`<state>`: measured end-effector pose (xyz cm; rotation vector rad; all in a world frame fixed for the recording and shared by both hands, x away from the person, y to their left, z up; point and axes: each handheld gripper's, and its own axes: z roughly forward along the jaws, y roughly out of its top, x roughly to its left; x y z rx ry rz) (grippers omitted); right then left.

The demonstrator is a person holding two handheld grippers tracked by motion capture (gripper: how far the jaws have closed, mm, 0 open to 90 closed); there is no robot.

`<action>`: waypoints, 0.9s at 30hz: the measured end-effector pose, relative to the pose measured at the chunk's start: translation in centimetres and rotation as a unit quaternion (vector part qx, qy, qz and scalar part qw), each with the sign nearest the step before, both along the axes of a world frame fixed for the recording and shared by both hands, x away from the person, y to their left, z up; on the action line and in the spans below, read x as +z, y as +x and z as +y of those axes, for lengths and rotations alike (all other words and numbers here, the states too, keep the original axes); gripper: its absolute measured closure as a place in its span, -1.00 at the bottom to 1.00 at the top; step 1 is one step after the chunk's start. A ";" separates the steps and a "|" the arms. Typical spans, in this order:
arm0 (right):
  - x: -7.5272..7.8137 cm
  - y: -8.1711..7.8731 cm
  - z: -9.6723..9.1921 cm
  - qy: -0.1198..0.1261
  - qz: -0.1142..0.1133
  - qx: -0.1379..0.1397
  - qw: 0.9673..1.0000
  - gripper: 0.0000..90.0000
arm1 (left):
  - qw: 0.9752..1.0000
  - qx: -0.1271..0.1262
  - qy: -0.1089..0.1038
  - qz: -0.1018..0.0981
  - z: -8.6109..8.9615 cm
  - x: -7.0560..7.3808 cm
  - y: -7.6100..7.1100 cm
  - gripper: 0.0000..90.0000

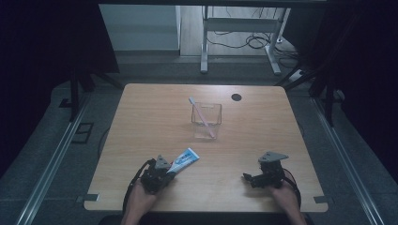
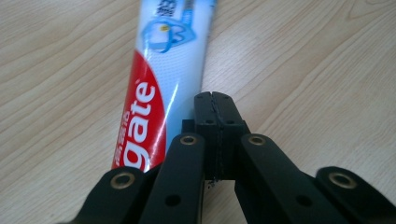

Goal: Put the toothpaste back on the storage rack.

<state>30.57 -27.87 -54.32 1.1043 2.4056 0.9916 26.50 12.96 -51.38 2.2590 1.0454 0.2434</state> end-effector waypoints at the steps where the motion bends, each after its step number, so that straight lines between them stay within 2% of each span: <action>1: 0.0 0.0 0.0 0.000 0.000 0.000 1.000 -0.98 | 1.000 -0.002 0.003 0.000 0.1 0.0 0.0 1.00; 8: 0.0 0.0 0.0 0.000 0.000 0.000 1.000 -0.98 | 1.000 -0.015 0.006 -0.005 0.1 0.7 0.3 0.99; 15: 0.0 0.0 0.0 -0.001 -0.001 0.000 1.000 -0.98 | 1.000 -0.021 0.007 -0.005 0.7 2.1 1.1 0.72; 18: 0.0 0.0 0.0 -0.001 0.000 0.001 1.000 -0.98 | 1.000 -0.024 0.019 -0.007 0.9 2.5 1.4 0.60; 27: 0.0 0.0 0.0 -0.001 0.000 0.001 1.000 -0.98 | 0.998 -0.037 0.037 0.021 0.8 2.2 2.8 0.27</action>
